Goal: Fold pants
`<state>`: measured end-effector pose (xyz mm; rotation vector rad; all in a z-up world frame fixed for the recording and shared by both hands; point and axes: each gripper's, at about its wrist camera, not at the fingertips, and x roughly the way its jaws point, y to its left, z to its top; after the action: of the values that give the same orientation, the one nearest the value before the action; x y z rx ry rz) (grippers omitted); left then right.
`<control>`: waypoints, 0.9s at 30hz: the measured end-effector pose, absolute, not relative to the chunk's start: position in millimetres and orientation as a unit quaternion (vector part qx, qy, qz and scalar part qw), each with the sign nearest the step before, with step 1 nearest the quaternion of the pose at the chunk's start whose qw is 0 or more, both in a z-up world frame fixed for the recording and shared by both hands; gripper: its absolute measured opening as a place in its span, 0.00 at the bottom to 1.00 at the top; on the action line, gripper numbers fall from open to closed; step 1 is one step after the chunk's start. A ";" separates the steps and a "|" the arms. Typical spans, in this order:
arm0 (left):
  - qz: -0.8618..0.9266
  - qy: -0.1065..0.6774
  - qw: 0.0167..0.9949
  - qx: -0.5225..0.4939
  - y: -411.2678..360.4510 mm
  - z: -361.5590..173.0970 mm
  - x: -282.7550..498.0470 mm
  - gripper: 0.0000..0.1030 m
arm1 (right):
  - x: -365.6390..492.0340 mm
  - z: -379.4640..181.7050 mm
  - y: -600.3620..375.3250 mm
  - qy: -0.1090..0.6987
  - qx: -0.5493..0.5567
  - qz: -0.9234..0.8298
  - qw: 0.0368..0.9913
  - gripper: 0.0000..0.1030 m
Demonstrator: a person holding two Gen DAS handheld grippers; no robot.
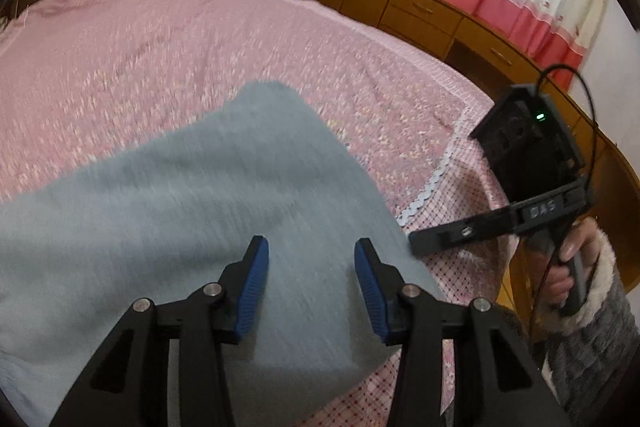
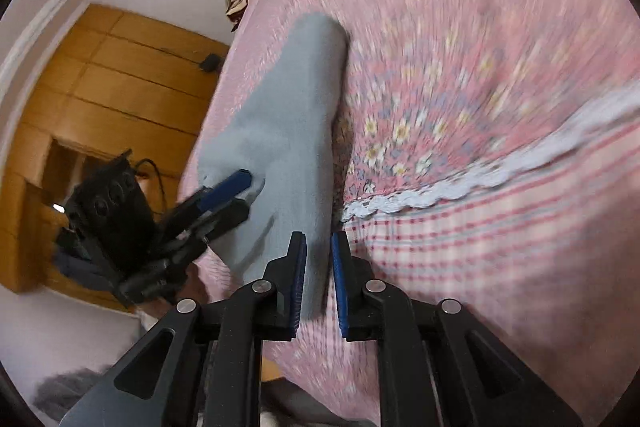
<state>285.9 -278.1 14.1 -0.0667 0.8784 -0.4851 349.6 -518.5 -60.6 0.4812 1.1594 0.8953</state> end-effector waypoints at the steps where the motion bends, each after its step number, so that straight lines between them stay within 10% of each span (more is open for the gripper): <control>1: -0.235 0.416 0.878 -0.027 -277.2 18.5 284.9 0.46 | 347.8 -53.7 -520.7 0.515 0.219 0.409 0.721 0.14; 27: -0.213 0.460 0.860 0.053 -335.9 -8.1 407.5 0.28 | 337.9 -120.5 -484.4 0.530 0.275 0.464 0.655 0.00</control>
<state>407.5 -335.9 -8.1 0.1120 0.9648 -0.4474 337.9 -484.4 -120.5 0.6242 1.2009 1.0524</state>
